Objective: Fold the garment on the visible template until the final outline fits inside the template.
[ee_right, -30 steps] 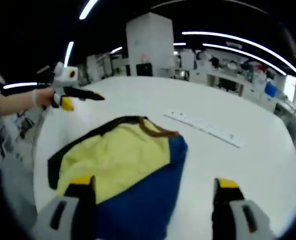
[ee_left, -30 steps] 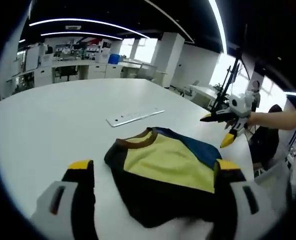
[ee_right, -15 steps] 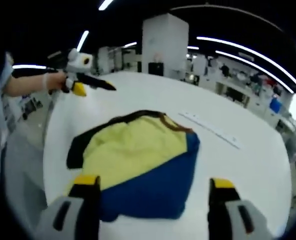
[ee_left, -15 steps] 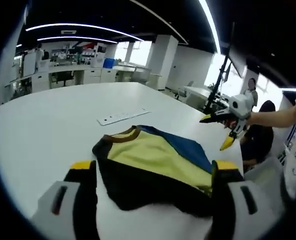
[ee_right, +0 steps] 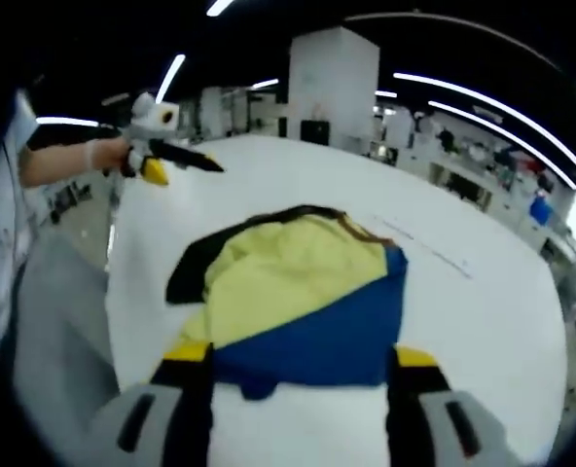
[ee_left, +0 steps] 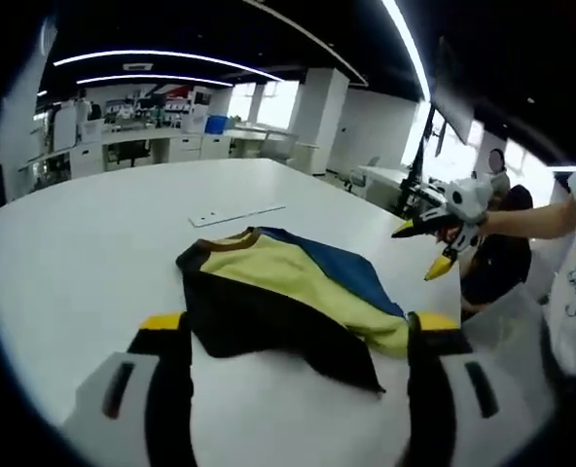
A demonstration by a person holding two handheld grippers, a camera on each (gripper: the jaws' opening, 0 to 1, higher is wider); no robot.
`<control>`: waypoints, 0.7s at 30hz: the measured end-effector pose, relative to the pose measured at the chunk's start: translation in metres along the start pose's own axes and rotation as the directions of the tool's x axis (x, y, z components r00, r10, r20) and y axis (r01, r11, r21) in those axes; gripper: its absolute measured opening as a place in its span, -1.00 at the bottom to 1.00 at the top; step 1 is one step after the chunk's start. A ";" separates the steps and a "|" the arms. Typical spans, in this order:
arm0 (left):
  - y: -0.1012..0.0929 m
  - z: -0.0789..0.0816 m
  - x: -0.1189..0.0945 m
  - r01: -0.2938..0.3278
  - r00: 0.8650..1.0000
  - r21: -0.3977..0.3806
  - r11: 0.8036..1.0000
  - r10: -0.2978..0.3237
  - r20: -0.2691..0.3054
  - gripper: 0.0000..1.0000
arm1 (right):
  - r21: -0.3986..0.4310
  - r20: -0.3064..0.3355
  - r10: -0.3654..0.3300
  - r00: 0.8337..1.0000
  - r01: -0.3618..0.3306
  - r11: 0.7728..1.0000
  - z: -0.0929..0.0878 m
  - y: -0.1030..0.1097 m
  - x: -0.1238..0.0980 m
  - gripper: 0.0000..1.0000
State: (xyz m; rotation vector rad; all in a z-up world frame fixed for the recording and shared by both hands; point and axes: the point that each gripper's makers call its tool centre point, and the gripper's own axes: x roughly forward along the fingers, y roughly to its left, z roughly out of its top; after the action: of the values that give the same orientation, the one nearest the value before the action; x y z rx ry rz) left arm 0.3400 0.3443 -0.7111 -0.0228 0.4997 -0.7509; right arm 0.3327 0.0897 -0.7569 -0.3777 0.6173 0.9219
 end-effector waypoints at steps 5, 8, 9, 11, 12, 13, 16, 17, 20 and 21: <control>-0.016 -0.011 -0.011 0.016 1.000 0.007 1.000 -0.016 -0.023 0.78 | -0.083 -0.054 0.039 0.998 -0.044 0.996 -0.018 0.013 0.004 0.20; -0.017 -0.016 -0.016 0.019 1.000 0.000 1.000 -0.019 -0.022 0.78 | -0.089 -0.072 0.057 0.996 -0.063 0.994 -0.023 0.025 0.007 0.00; -0.020 -0.016 -0.018 0.019 1.000 -0.004 1.000 -0.019 -0.018 0.77 | -0.092 -0.080 0.067 0.995 -0.074 0.993 -0.024 0.029 0.008 -0.06; -0.021 -0.017 -0.021 0.014 1.000 -0.019 1.000 -0.014 -0.007 0.76 | -0.145 -0.117 0.075 0.990 -0.092 0.985 -0.032 0.035 0.012 -0.10; -0.021 -0.017 -0.023 0.013 1.000 -0.024 1.000 -0.013 -0.001 0.76 | -0.172 -0.132 0.085 0.988 -0.107 0.979 -0.034 0.040 0.014 -0.17; -0.021 -0.018 -0.024 0.013 1.000 -0.031 0.999 -0.012 0.005 0.75 | -0.186 -0.141 0.078 0.987 -0.104 0.977 -0.036 0.043 0.017 -0.23; -0.020 -0.021 -0.029 0.008 1.000 -0.048 0.999 -0.007 0.013 0.75 | -0.210 -0.142 0.101 0.985 -0.129 0.969 -0.037 0.052 0.024 -0.37; -0.019 -0.022 -0.030 0.006 1.000 -0.051 0.999 -0.005 0.014 0.74 | -0.242 -0.155 0.105 0.982 -0.141 0.960 -0.039 0.055 0.027 -0.40; -0.023 -0.026 -0.032 0.016 1.000 -0.072 0.997 -0.015 0.021 0.70 | -0.372 -0.186 0.118 0.975 -0.182 0.910 -0.041 0.065 0.033 -0.56; -0.024 -0.029 -0.033 0.017 1.000 -0.075 0.997 -0.016 0.019 0.68 | -0.425 -0.211 0.126 0.969 -0.207 0.881 -0.045 0.070 0.036 -0.58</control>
State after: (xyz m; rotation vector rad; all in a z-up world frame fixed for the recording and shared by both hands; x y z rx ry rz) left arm 0.2914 0.3526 -0.7178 -0.1042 0.5104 -0.7474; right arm 0.2762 0.1262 -0.8168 -0.8370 0.6045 1.2084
